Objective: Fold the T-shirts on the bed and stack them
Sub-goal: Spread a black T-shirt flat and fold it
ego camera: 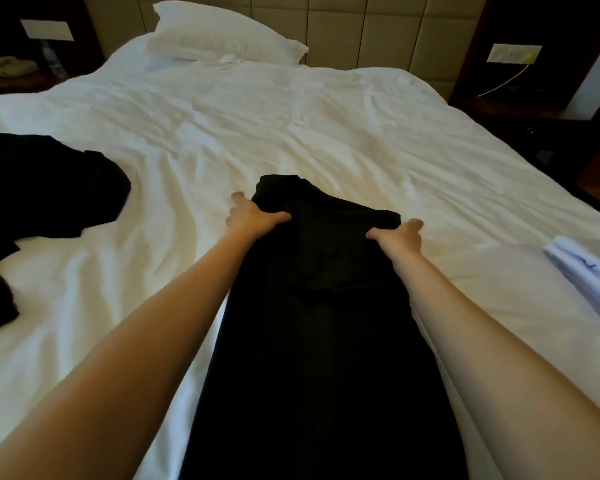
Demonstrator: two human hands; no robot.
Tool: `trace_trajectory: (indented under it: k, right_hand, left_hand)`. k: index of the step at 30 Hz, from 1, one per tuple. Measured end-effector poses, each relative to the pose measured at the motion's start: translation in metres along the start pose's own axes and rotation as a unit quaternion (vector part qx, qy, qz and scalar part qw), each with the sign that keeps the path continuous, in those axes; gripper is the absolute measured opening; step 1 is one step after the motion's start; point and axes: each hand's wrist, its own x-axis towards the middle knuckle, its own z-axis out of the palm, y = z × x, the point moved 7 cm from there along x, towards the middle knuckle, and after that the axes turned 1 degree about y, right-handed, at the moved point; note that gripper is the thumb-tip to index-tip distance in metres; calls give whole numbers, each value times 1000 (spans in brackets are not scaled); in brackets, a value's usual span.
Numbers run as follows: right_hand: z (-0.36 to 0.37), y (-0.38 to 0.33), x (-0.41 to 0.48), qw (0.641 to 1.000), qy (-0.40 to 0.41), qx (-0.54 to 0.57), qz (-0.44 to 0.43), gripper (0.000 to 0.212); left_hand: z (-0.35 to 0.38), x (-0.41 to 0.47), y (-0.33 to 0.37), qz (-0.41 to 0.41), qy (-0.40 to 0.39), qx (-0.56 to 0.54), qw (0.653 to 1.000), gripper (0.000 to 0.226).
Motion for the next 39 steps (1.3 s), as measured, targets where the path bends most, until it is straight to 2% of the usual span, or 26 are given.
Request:
trace_trajectory:
  k: [3, 6, 10, 12, 15, 18, 22, 25, 27, 29, 31, 33, 36, 37, 39]
  right_hand:
    - [3, 8, 13, 985, -58, 119, 109, 72]
    - [9, 14, 11, 975, -117, 118, 144, 71]
    - [-3, -3, -2, 981, -90, 147, 87, 60]
    - [-10, -13, -14, 978, -96, 180, 45, 46]
    - [-27, -29, -43, 969, -107, 221, -17, 28]
    - [-47, -38, -76, 957, -134, 249, -63, 21]
    - [-65, -32, -115, 947, -166, 257, -99, 19]
    - [-70, -11, -144, 956, -166, 210, -122, 18]
    - [-72, 11, -156, 976, -138, 108, -132, 17]
    - [-72, 35, -164, 978, -131, -26, -160, 26]
    - [-70, 56, -177, 962, -144, -138, -188, 30]
    - [-72, 67, -186, 957, -161, -138, -198, 28]
    - [-75, 74, -185, 952, -155, -168, -205, 45]
    - [-77, 77, -182, 947, -147, -193, -210, 51]
    - [-79, 78, -184, 934, -167, -224, -221, 60]
  left_hand:
    - [11, 16, -13, -106, -85, -174, 975, 90]
    - [18, 20, -10, -115, -111, -203, 966, 82]
    - [8, 13, 9, -55, -96, -241, 964, 57]
    - [-4, 3, 20, -10, -111, -241, 964, 46]
    - [-30, -20, 32, 47, -136, -240, 960, 41]
    - [-52, -51, 35, 95, -165, -237, 953, 27]
    - [-68, -95, 14, 131, -185, -223, 948, 38]
    - [-69, -128, -12, 140, -178, -194, 954, 29]
    - [-63, -146, -30, 169, -185, -101, 963, 23]
    - [-52, -166, -48, 198, -220, 28, 955, 31]
    - [-45, -180, -60, 230, -247, 99, 936, 55]
    - [-43, -190, -62, 242, -270, 100, 927, 61]
    - [-46, -200, -58, 227, -308, 55, 922, 40]
    - [-49, -202, -59, 228, -315, 66, 919, 42]
    - [-53, -209, -65, 257, -333, 166, 892, 47]
